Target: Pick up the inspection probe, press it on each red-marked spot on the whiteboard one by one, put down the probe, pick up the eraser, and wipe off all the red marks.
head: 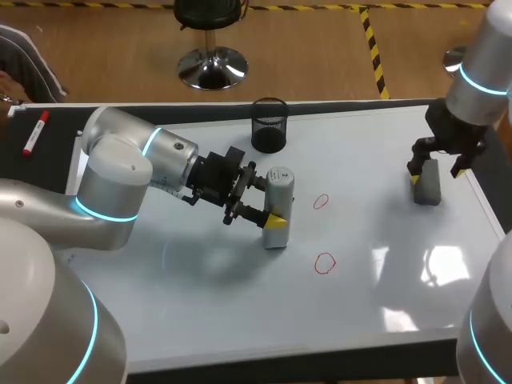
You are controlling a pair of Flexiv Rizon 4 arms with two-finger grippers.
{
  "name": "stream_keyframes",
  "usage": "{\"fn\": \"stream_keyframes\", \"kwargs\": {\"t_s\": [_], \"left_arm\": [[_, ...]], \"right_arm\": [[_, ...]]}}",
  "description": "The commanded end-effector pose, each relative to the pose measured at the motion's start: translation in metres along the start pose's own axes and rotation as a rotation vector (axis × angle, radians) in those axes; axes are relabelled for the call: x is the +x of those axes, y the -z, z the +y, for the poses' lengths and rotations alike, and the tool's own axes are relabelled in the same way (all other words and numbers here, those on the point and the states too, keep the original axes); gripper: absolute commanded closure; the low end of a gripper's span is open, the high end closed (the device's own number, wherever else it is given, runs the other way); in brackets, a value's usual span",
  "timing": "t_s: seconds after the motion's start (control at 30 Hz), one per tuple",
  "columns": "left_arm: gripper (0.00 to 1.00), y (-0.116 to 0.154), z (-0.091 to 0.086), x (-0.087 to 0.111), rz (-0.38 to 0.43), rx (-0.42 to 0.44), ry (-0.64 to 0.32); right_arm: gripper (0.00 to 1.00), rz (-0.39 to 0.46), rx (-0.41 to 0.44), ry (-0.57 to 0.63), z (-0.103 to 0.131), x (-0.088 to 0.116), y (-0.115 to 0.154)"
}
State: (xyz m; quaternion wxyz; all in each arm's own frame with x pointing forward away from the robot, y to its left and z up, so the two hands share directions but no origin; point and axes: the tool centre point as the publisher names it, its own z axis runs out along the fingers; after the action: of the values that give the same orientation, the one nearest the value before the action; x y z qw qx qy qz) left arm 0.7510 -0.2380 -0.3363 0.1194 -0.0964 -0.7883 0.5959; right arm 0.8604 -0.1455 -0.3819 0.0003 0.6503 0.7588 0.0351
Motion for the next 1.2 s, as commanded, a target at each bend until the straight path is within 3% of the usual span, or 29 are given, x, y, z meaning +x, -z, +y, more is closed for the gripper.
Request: {"fn": "stream_keyframes", "kwargs": {"t_s": [0.03,0.7,1.2], "left_arm": [[1.00,-0.003,0.008,0.001,-0.002,0.005,-0.001],[1.00,-0.003,0.008,0.001,-0.002,0.005,-0.001],[1.00,-0.003,0.008,0.001,-0.002,0.005,-0.001]], "right_arm": [[0.00,-0.010,0.004,-0.022,-0.002,0.002,-0.003],[0.00,-0.076,0.011,-0.147,0.005,0.008,-0.007],[0.00,-0.045,0.017,-0.166,0.011,0.008,-0.018]]}}
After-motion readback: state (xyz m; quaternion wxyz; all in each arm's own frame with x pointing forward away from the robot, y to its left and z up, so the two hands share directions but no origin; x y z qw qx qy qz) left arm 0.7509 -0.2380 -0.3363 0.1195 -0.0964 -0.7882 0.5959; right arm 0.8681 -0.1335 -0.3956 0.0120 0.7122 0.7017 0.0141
